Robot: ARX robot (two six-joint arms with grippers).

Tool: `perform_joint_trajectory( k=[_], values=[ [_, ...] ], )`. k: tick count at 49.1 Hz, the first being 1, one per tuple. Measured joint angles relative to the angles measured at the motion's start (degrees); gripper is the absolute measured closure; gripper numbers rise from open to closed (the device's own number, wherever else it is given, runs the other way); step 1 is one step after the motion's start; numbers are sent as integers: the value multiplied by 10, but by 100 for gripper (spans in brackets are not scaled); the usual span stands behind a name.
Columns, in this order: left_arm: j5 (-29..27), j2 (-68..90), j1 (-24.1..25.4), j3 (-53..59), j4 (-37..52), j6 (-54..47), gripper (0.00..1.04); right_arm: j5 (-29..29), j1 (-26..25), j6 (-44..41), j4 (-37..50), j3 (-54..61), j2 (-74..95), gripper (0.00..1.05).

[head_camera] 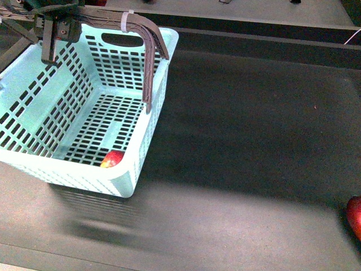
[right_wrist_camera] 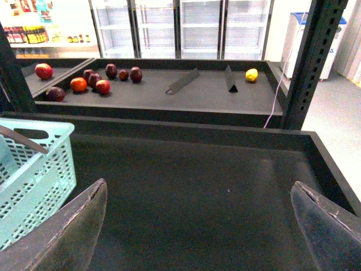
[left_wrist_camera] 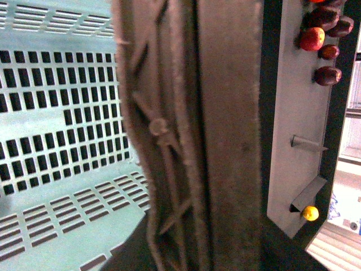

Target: Pick apple with right arm and hold basket with left

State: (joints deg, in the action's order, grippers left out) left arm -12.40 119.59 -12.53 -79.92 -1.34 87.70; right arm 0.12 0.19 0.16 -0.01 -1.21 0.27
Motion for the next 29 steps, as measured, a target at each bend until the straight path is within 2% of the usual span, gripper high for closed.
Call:
perform_joint_trajectory(
  k=[1,6,11,19,29],
  values=[
    [0,0,0,0,0,0,74,0,0,0,0,0,0,9],
    [-6,-8,-9,3,8,3,51,0,0,0,0,0,0,9],
    [-12,-24,-13,16,10,12,37,0,0,0,0,0,0,9],
    [-29,-93,-21,60,-10,38,6,0,0,0,0,0,0,9],
    [-56,-213,-37,156,-59,39,7,0,0,0,0,0,0,9]
  ],
)
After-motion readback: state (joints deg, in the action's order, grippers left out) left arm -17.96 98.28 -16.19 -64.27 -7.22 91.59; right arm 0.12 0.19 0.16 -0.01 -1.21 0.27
